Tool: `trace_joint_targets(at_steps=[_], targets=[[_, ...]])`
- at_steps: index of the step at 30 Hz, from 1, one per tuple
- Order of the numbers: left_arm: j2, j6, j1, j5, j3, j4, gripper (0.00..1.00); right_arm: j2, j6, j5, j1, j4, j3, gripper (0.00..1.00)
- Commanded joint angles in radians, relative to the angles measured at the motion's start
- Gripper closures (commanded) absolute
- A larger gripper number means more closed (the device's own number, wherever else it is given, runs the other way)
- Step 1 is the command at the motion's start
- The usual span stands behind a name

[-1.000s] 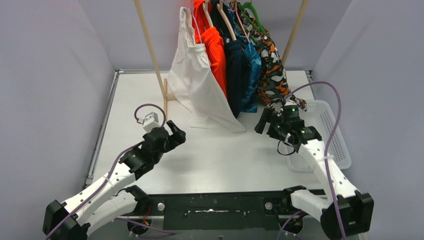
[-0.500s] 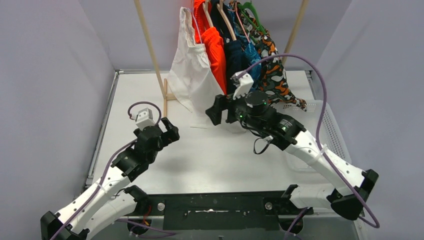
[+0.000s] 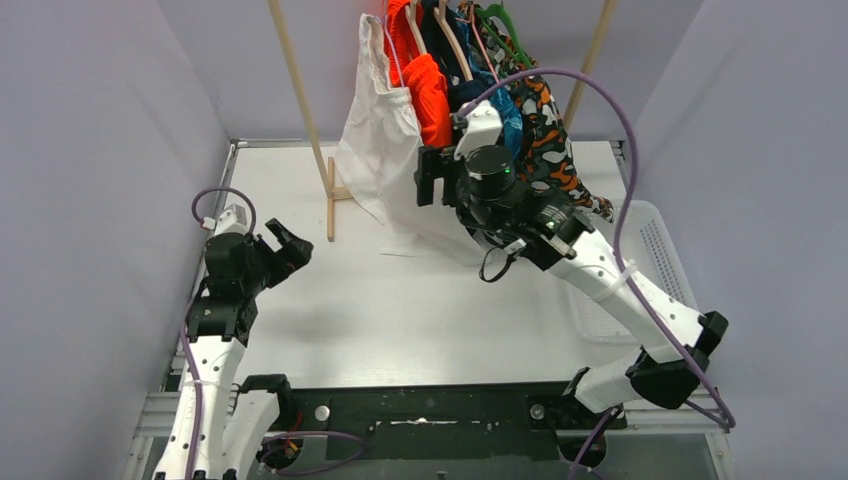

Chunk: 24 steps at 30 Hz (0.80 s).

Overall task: Remove the shorts from the hanger
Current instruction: Pick up the hanger from the clothes rod.

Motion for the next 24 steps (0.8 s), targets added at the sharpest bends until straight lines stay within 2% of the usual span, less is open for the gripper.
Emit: trace_joint_targets(at_steps=[1, 6, 12, 16, 19, 24], targets=[[-0.025, 0.030, 0.005, 0.161, 0.068, -0.030, 0.05, -0.152, -0.073, 0.124, -0.064, -0.045, 0.076, 0.13], [-0.066, 0.015, -0.005, 0.045, 0.051, -0.061, 0.05, -0.165, -0.123, 0.037, -0.216, -0.180, 0.211, 0.17], [-0.078, 0.124, -0.006, 0.116, 0.036, 0.000, 0.05, -0.101, -0.114, -0.186, -0.495, -0.293, 0.293, 0.18], [-0.059, 0.117, -0.007, 0.151, 0.020, 0.078, 0.05, -0.075, -0.128, -0.357, -0.594, -0.275, 0.290, 0.18], [-0.046, 0.108, -0.007, 0.176, 0.011, 0.115, 0.05, -0.013, -0.129, -0.480, -0.677, -0.302, 0.332, 0.23], [-0.042, 0.120, -0.006, 0.222, 0.007, 0.133, 0.05, 0.043, -0.158, -0.560, -0.711, -0.276, 0.343, 0.22]])
